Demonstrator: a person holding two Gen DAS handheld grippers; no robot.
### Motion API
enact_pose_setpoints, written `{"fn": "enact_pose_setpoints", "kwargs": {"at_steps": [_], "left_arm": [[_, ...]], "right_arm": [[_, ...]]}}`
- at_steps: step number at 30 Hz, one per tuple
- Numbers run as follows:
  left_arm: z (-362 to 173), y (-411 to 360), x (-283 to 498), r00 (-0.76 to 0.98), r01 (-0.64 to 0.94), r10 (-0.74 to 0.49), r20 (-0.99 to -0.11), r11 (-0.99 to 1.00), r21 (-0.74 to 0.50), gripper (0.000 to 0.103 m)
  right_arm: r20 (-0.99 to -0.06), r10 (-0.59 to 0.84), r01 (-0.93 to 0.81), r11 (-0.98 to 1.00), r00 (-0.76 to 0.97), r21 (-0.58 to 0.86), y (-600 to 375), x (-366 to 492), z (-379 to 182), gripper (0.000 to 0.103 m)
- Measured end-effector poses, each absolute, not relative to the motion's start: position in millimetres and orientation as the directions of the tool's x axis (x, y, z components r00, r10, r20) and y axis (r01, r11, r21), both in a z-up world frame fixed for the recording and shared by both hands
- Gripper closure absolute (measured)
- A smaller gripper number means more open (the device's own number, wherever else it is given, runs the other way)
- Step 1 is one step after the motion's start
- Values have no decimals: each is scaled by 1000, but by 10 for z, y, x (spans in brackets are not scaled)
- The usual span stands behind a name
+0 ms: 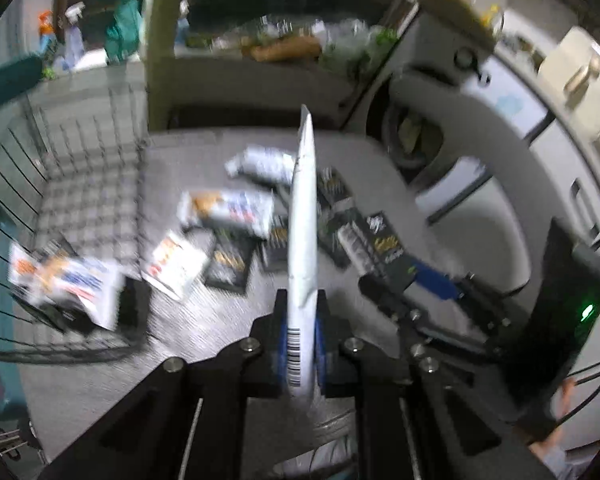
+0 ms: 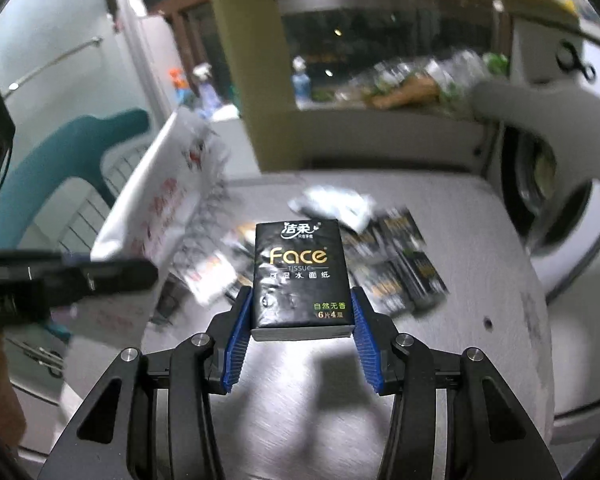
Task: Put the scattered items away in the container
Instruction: 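Open the left gripper over the basket while the right gripper drops its Face pack in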
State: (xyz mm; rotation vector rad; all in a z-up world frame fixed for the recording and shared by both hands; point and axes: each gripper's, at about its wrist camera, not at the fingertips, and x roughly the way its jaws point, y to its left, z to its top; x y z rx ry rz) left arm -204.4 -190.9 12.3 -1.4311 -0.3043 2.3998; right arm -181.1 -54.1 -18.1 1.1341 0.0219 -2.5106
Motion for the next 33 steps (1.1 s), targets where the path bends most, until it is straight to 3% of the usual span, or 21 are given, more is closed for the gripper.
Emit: {"fn": "enact_pose_setpoints", "kwargs": {"at_steps": [6, 10, 16, 26, 29, 33], "left_arm": [[515, -2698, -2081, -545, -50, 276, -792, -953, -298, 92], [295, -3252, -2147, -528, 66, 199, -826, -960, -273, 92], [-112, -3768, -2192, -463, 195, 197, -864, -928, -316, 92], [-144, -3789, -2215, -462, 219, 179, -869, -926, -307, 90], [-112, -3827, -2191, -473, 226, 183, -862, -920, -320, 78], [-54, -3768, -2141, -477, 214, 192, -858, -921, -325, 77]], "right_arm": [[-671, -489, 502, -842, -558, 196, -1399, -1820, 204, 55], [-683, -538, 569, -794, -494, 213, -2037, -1882, 131, 55], [-745, -524, 557, -792, -412, 249, -2497, -1997, -242, 55], [-753, -508, 522, -813, -418, 258, -2419, -2086, -330, 55], [-748, -518, 522, -809, -415, 271, -2363, -2056, -294, 55], [-729, -537, 524, -802, -424, 287, -2164, -1993, -222, 55]]}}
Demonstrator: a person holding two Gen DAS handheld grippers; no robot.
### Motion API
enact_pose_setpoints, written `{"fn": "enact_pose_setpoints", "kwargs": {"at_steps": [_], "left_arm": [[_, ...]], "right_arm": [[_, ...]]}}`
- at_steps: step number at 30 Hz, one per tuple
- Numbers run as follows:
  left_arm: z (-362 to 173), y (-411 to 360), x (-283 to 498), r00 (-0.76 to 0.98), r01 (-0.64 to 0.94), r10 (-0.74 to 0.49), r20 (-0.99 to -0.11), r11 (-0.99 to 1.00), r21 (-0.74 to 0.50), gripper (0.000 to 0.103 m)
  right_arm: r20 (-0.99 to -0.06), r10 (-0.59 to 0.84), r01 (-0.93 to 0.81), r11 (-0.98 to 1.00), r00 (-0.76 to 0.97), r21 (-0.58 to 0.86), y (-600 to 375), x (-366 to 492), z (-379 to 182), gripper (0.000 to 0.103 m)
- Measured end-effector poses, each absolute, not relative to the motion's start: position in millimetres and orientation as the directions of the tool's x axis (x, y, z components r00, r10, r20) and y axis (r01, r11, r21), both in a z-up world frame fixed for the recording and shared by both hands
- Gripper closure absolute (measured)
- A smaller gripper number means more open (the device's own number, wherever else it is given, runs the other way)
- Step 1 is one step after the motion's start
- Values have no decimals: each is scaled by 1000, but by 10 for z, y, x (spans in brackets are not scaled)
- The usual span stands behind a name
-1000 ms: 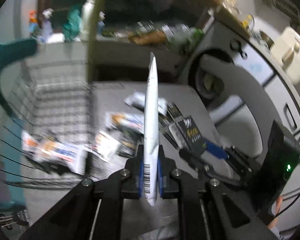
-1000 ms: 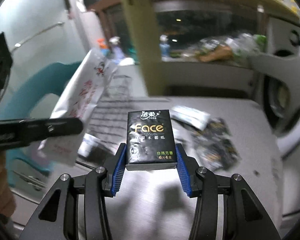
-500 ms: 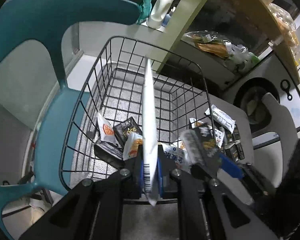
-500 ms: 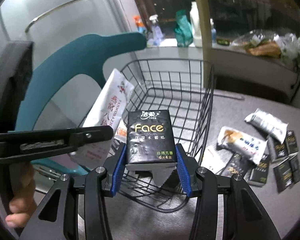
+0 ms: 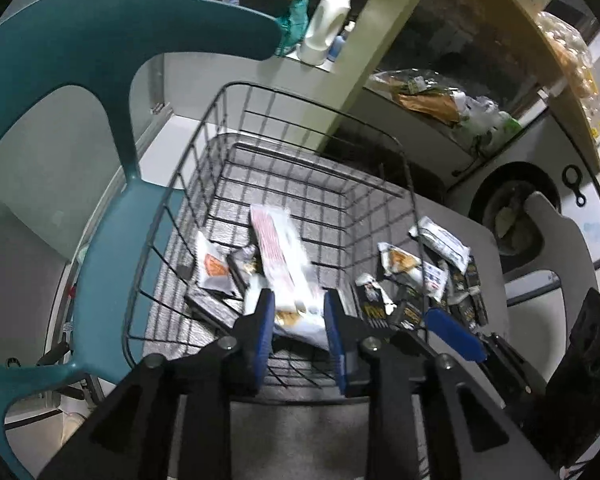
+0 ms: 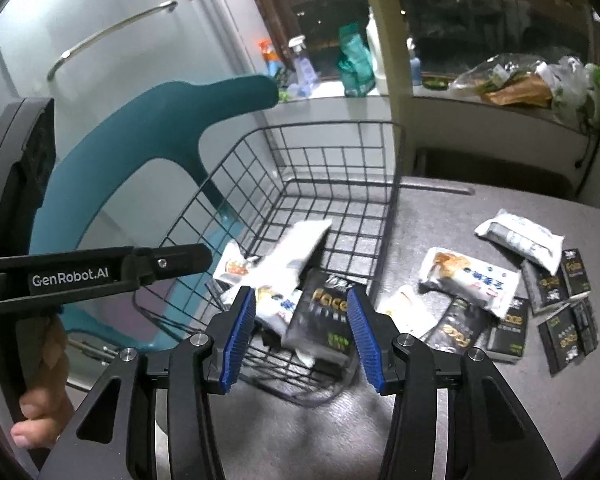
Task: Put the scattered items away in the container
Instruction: 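Open the left gripper over the basket while the right gripper drops its Face pack in, then grasp a black Face pack with the left gripper while the right grasps another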
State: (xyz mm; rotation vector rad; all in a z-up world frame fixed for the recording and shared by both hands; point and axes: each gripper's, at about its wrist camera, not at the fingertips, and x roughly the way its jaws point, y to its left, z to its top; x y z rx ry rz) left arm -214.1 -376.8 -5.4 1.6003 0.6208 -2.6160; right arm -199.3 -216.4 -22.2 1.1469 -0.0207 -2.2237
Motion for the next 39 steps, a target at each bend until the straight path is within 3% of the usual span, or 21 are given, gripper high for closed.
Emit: {"fn": "enact_pose_setpoints", "kwargs": {"at_steps": [6, 12, 19, 27, 33, 36, 38, 39], "left_arm": [[157, -3224, -2073, -489, 107, 222, -844, -945, -310, 77], [166, -2327, -2133, -460, -32, 277, -843, -954, -297, 76], [-306, -1412, -2316, -378, -119, 280, -882, -960, -254, 76], [-882, -1175, -2607, -312, -90, 223, -924, -975, -205, 76], [-1104, -1032, -2837, -295, -83, 203, -934, -979, -186, 64], [-1180, -975, -2940, -296, -82, 187, -937, -982, -170, 63], [-1173, -938, -2983, -321, -86, 161, -934, -986, -140, 58], [-1170, -917, -3001, -326, -90, 149, -934, -988, -126, 49]], "right_arm": [[-705, -483, 477, -848, -520, 229, -1553, -1957, -23, 47], [-714, -283, 298, -948, -640, 109, -583, -2070, -71, 35], [-772, -208, 201, -974, -600, 107, 17, -2262, -606, 35], [-772, -226, 184, -972, -594, 143, 282, -2553, -1040, 35], [-772, -271, 174, -963, -576, 208, 373, -2807, -1274, 35], [-771, -287, 161, -958, -568, 238, 434, -2893, -1391, 35], [-772, -317, 159, -948, -551, 275, 481, -2951, -1478, 35], [-772, -324, 154, -945, -546, 287, 500, -2975, -1513, 35]]}}
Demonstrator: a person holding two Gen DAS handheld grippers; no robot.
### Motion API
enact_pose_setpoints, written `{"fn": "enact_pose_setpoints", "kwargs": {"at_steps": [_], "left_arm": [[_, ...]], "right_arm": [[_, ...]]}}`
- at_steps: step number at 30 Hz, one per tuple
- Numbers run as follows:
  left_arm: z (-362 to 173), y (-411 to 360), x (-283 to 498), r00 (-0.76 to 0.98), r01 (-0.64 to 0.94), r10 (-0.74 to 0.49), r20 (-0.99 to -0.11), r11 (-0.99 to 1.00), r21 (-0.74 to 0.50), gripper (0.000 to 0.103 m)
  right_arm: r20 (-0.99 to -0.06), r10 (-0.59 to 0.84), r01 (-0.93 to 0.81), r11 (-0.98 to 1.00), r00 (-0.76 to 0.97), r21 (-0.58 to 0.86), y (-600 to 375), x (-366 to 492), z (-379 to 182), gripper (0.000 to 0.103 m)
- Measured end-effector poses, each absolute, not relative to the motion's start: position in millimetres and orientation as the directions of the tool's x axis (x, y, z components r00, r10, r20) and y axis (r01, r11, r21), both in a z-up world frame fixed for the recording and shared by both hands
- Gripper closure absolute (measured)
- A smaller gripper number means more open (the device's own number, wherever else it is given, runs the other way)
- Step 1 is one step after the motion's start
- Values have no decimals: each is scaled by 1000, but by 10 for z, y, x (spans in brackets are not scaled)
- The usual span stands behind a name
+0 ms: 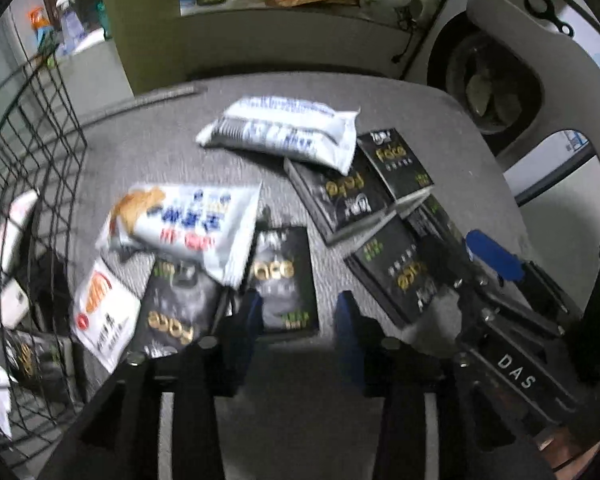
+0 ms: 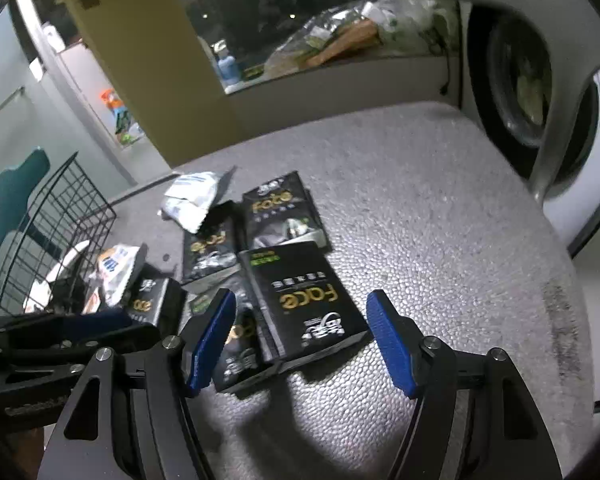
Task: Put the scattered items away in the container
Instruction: 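Grasp a black Face pack with the left gripper while the right grasps another, then carry both Face packs over the basket and open both grippers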
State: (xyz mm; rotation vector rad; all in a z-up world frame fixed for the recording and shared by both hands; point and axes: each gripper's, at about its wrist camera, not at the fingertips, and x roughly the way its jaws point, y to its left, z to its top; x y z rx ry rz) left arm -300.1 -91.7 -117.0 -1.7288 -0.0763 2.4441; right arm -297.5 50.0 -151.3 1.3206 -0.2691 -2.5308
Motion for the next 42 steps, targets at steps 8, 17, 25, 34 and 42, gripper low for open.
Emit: {"fn": "enact_pose_setpoints", "kwargs": {"at_steps": [8, 17, 25, 34, 42], "left_arm": [[-1216, -910, -3136, -344, -82, 124, -931, -991, -101, 35], [-1386, -1074, -3099, -296, -80, 152, -943, -988, -134, 51], [-1355, -1220, -2908, -282, -73, 195, -939, -981, -182, 52], [-961, -1247, -2657, -333, -90, 226, -916, -974, -208, 52], [-203, -1703, -2443, -444, -49, 219, -869, -974, -220, 52]], "right_arm": [[-771, -326, 162, -945, -547, 285, 459, -3093, -1587, 32], [-772, -376, 225, -926, -513, 302, 341, -2970, -1564, 56], [-789, -338, 231, -940, -512, 253, 286, -2731, -1498, 56], [-750, -311, 245, -948, -583, 202, 146, -2283, -1125, 57], [-685, -384, 332, -918, -619, 214, -336, -2043, -485, 57]]}}
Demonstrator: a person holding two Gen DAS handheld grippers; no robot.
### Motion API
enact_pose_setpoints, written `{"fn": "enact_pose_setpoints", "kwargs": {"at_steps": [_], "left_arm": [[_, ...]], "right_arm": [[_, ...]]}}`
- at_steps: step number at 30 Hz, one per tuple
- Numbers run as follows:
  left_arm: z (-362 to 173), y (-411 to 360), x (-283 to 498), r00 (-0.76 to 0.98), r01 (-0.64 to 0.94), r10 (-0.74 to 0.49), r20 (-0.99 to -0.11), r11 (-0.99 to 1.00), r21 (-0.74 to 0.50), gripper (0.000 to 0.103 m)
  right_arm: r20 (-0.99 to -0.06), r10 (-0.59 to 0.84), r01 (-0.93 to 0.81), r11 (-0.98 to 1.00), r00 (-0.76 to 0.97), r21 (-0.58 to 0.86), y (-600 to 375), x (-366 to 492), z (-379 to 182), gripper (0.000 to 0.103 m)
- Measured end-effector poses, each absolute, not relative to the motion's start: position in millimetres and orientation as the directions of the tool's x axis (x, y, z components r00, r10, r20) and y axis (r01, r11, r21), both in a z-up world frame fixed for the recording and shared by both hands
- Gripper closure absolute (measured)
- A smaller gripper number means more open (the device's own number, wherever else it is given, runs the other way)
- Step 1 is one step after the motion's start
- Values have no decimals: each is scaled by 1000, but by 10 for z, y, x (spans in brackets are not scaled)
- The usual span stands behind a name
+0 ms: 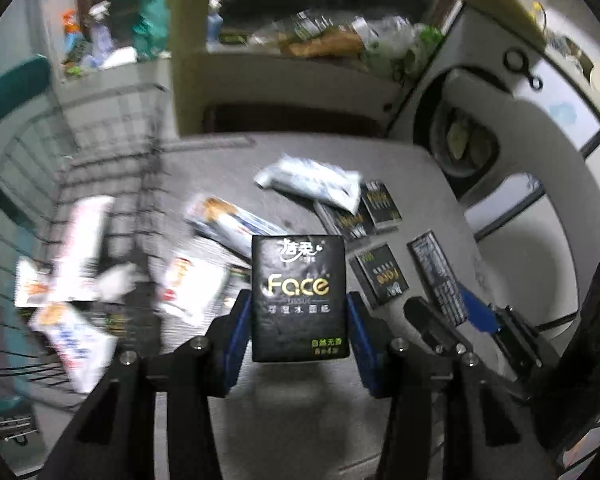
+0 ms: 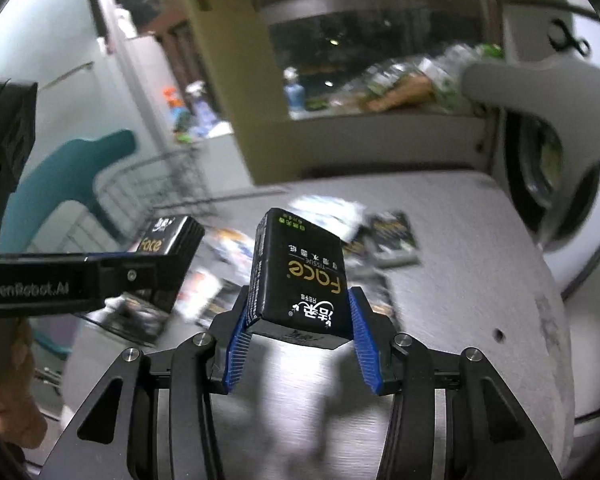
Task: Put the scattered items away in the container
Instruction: 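Carry both Face packs over the basket and open both grippers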
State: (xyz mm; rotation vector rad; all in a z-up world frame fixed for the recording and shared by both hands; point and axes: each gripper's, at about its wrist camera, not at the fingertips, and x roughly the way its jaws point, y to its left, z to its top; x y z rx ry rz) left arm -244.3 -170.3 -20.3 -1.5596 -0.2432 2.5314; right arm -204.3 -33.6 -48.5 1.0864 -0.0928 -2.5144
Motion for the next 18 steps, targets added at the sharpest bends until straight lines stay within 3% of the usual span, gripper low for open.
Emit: {"fn": "enact_pose_setpoints", "kwargs": {"at_steps": [8, 18], "left_arm": [[135, -2812, -2227, -511, 107, 101, -854, -978, -179, 52], [-166, -3643, -2067, -465, 207, 70, -883, -961, -185, 52]], "right_arm": [[-642, -528, 530, -820, -555, 216, -1550, -1876, -1, 57], [-716, -557, 592, -767, -421, 249, -2473, -1856, -330, 57]]}}
